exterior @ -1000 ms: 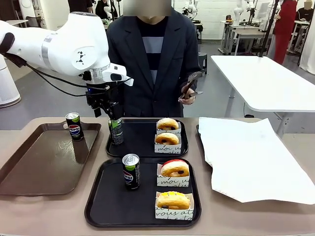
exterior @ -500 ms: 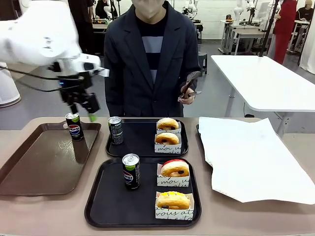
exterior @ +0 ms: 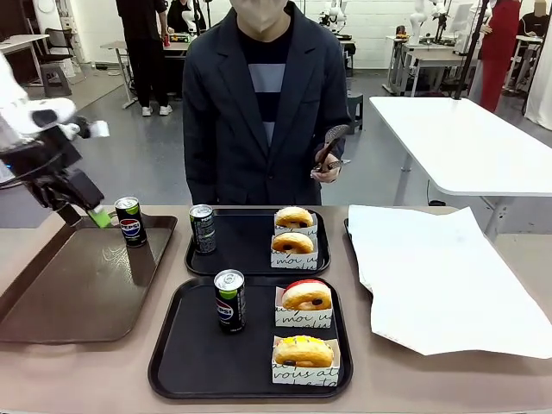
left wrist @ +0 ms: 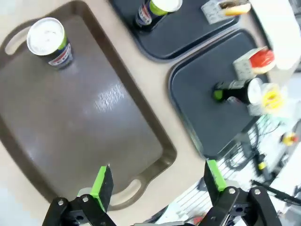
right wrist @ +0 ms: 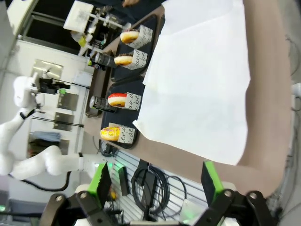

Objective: Set up donuts and drinks on trays.
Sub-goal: Pick up one Pepsi coke from the Handle tray and place it on the Flat Tray without a Pepsi coke.

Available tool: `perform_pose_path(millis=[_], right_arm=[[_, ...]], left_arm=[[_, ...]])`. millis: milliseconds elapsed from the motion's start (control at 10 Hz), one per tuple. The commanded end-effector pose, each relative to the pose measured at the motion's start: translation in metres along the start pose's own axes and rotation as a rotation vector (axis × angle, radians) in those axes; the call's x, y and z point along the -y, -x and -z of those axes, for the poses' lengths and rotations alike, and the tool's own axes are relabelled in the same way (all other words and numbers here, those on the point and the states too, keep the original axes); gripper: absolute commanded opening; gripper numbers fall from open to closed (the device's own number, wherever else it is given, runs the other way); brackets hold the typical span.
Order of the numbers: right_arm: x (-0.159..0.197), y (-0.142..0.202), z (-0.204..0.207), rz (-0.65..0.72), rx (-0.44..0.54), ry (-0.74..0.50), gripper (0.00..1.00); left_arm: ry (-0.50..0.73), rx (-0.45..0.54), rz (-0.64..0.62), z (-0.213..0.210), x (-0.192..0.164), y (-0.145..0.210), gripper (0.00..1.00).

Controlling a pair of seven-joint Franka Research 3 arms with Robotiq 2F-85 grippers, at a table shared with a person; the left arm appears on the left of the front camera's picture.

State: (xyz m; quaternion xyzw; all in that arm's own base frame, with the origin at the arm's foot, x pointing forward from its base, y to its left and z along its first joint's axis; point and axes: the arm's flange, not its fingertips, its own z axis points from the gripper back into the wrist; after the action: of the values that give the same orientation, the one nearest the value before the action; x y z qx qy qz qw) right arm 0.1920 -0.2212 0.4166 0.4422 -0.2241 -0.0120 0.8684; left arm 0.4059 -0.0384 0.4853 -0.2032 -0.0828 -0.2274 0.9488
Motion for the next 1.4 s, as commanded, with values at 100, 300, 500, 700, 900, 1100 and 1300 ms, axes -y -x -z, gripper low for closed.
perform_pose_path(millis=[100, 300, 500, 700, 900, 1100, 1300], right_arm=[[0.001, -0.002, 0.001, -0.014, 0.024, -0.024, 1.0], [0.001, -0.002, 0.001, -0.014, 0.024, -0.024, 1.0], [0.001, -0.002, 0.001, -0.014, 0.024, -0.024, 1.0], [0.001, -0.002, 0.001, -0.014, 0.024, -0.024, 1.0], [0.001, -0.002, 0.001, -0.014, 0.024, -0.024, 1.0], [0.001, -0.002, 0.001, -0.014, 0.024, -0.024, 1.0], [0.001, -0.002, 0.001, -0.014, 0.024, -0.024, 1.0]], left_arm=[[0.314, 0.197, -0.118, -0.013, -0.059, 0.022, 1.0], [0.504, 0.265, -0.166, -0.015, -0.11, 0.033, 1.0], [0.658, 0.304, -0.196, -0.019, -0.148, 0.067, 1.0], [0.738, 0.389, -0.243, -0.017, -0.172, 0.103, 1.0], [0.776, 0.428, -0.279, -0.017, -0.196, 0.123, 1.0], [0.779, 0.473, -0.301, -0.011, -0.199, 0.144, 1.0], [0.771, 0.428, -0.32, -0.013, -0.201, 0.144, 1.0]])
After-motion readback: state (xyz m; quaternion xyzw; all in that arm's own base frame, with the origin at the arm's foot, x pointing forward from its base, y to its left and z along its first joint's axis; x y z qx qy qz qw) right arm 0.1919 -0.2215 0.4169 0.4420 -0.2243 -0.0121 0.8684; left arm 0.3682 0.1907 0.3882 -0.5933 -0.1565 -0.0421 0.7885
